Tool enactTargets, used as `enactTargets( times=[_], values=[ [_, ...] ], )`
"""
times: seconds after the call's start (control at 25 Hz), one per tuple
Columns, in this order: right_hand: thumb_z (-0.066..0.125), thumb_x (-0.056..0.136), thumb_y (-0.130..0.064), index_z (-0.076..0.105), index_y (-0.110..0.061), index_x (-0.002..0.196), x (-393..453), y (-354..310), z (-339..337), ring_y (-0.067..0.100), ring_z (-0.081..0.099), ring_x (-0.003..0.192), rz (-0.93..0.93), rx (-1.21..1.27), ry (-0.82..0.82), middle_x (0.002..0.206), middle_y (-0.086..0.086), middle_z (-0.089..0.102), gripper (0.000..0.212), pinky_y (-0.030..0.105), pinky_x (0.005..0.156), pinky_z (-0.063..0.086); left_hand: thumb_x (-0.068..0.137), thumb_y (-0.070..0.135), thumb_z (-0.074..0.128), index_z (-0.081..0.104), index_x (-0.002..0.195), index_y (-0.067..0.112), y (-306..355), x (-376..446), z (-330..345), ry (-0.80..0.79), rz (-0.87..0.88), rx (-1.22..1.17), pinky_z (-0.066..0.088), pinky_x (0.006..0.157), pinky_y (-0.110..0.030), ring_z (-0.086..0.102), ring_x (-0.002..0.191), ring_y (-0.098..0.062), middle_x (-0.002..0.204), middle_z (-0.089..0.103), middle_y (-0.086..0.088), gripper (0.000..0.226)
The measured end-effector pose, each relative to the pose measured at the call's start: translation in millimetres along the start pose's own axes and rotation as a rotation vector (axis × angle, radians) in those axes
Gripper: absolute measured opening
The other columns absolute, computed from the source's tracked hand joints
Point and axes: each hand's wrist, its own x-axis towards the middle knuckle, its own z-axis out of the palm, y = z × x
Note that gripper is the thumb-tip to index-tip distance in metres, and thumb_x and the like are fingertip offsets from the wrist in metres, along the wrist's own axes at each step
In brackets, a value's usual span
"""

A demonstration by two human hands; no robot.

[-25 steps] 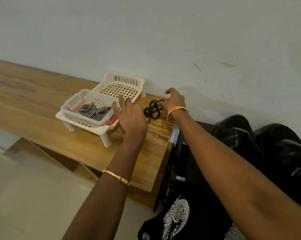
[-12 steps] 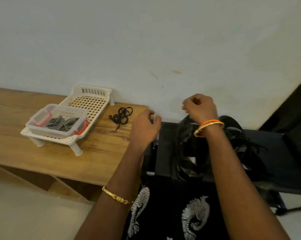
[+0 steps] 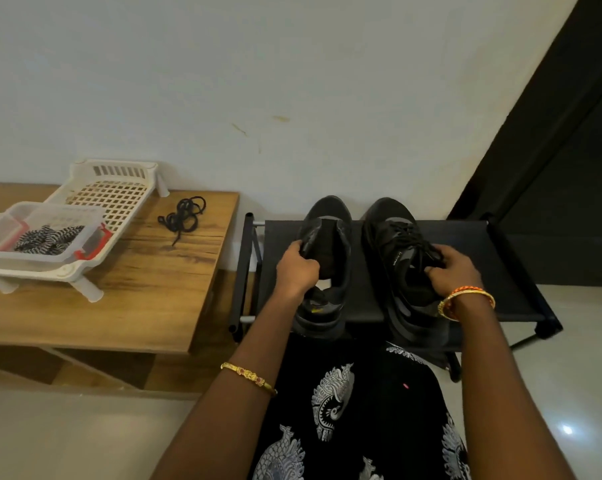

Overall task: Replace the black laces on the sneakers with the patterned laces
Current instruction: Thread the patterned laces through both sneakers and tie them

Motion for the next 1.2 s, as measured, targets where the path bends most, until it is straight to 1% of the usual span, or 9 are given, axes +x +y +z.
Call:
enactTargets(
  times=[0.08, 0.24, 0.36, 0.64, 0.76, 0.88, 0.96, 1.08, 1.2],
  values=[
    [0.049, 0.088, 0.003, 0.059, -0.016, 0.127, -0.6, -0.9, 0.0, 0.035, 0.057, 0.109, -0.002, -0.009, 0.077, 0.121, 0.018, 0.061, 0.044, 0.032, 0.094, 0.045, 0.091, -0.009, 0.036, 0.048, 0.137, 0.015, 0.6, -2.4, 1.2, 0.085, 0.047, 0.008, 0.055, 0.084, -0.044, 0.06, 0.101, -0.035, 0.122, 0.058, -0.013, 0.053],
    [0.047, 0.089, 0.005, 0.064, -0.012, 0.121, -14.5, -15.0, 5.6, 0.034, 0.058, 0.107, -0.064, 0.053, 0.163, 0.116, 0.018, 0.063, 0.04, 0.029, 0.094, 0.044, 0.093, -0.008, 0.035, 0.054, 0.131, 0.016, 1.2, -6.7, -4.4, 0.177, 0.091, 0.012, 0.045, 0.046, -0.021, 0.054, 0.067, -0.017, 0.103, 0.061, -0.008, 0.048],
    [0.047, 0.086, 0.005, 0.067, -0.013, 0.116, -22.3, -31.8, 17.5, 0.035, 0.059, 0.104, -0.081, 0.093, 0.203, 0.111, 0.018, 0.064, 0.04, 0.033, 0.095, 0.045, 0.094, -0.007, 0.037, 0.057, 0.126, 0.016, 5.9, -8.0, -21.4, 0.215, 0.056, -0.021, 0.049, 0.058, -0.034, 0.054, 0.07, -0.022, 0.085, 0.055, -0.002, 0.044],
    [0.047, 0.086, 0.004, 0.065, -0.017, 0.117, -39.5, -28.8, 41.0, 0.036, 0.059, 0.103, -0.094, 0.024, 0.089, 0.113, 0.017, 0.063, 0.042, 0.039, 0.093, 0.049, 0.092, -0.007, 0.04, 0.054, 0.13, 0.014, -5.0, -5.8, -41.0, 0.152, -0.007, 0.017, 0.052, 0.089, -0.05, 0.059, 0.102, -0.036, 0.108, 0.06, -0.012, 0.046],
    [0.051, 0.085, 0.003, 0.062, -0.016, 0.122, -35.1, -32.9, 43.0, 0.036, 0.058, 0.108, -0.108, -0.037, 0.007, 0.118, 0.017, 0.062, 0.043, 0.04, 0.096, 0.048, 0.089, -0.006, 0.041, 0.054, 0.129, 0.011, 3.3, -7.7, -45.1, 0.069, -0.021, 0.053, 0.05, 0.092, -0.048, 0.056, 0.107, -0.037, 0.111, 0.059, -0.017, 0.045],
    [0.059, 0.084, -0.003, 0.057, -0.012, 0.123, -34.2, -25.8, 40.5, 0.033, 0.055, 0.111, -0.088, 0.034, 0.003, 0.123, 0.015, 0.057, 0.04, 0.041, 0.095, 0.049, 0.089, 0.01, 0.054, 0.048, 0.134, 0.013, 14.8, -19.7, -38.5, 0.264, 0.151, 0.359, 0.041, 0.097, -0.04, 0.044, 0.123, -0.031, 0.129, 0.049, -0.016, 0.046],
    [0.065, 0.083, -0.015, 0.062, -0.014, 0.108, -36.2, -19.5, 40.9, 0.03, 0.051, 0.112, -0.171, -0.031, 0.151, 0.118, 0.01, 0.054, 0.025, 0.043, 0.095, 0.045, 0.09, 0.014, 0.058, 0.052, 0.131, 0.014, 24.2, -36.9, -21.9, 0.426, 0.387, 0.391, 0.04, 0.098, -0.031, 0.043, 0.121, -0.023, 0.131, 0.046, -0.009, 0.041],
    [0.068, 0.082, -0.039, 0.069, -0.02, 0.089, -33.0, -26.2, 40.4, 0.026, 0.05, 0.11, -0.241, -0.316, 0.168, 0.106, 0.003, 0.061, 0.02, 0.042, 0.094, 0.036, 0.092, 0.012, 0.057, 0.061, 0.12, 0.009, 30.3, -42.3, 15.3, 0.205, 0.486, 0.347, 0.05, 0.088, -0.026, 0.059, 0.098, -0.016, 0.114, 0.061, -0.009, 0.028],
    [0.066, 0.083, -0.042, 0.073, -0.019, 0.093, -24.1, -34.2, 42.2, 0.027, 0.052, 0.11, -0.234, -0.458, 0.104, 0.107, 0.004, 0.065, 0.026, 0.041, 0.095, 0.036, 0.091, 0.019, 0.06, 0.062, 0.118, 0.008, 21.6, -28.9, 44.5, 0.026, 0.388, 0.487, 0.048, 0.085, -0.029, 0.061, 0.103, -0.024, 0.115, 0.061, -0.01, 0.029]
  ],
)
